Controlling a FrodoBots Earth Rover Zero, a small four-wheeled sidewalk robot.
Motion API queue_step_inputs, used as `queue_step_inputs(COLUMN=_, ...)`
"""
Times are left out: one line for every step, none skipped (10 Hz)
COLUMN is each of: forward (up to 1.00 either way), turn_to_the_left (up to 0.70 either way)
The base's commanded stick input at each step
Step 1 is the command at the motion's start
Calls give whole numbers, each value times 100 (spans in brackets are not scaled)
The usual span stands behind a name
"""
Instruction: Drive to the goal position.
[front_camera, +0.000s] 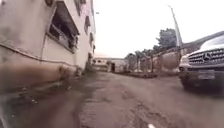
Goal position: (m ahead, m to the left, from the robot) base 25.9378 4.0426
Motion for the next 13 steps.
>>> queue_step_inputs(forward=70, turn_to_the_left=0)
queue_step_inputs(forward=70, turn_to_the_left=0)
queue_step_inputs(forward=70, turn_to_the_left=0)
queue_step_inputs(forward=70, turn_to_the_left=0)
queue_step_inputs(forward=70, turn_to_the_left=0)
queue_step_inputs(forward=70, turn_to_the_left=0)
queue_step_inputs(forward=70, turn_to_the_left=0)
queue_step_inputs(forward=70, turn_to_the_left=0)
queue_step_inputs(forward=70, turn_to_the_left=0)
queue_step_inputs(forward=70, turn_to_the_left=0)
queue_step_inputs(forward=70, turn_to_the_left=0)
queue_step_inputs(forward=70, turn_to_the_left=0)
queue_step_inputs(forward=70, turn_to_the_left=0)
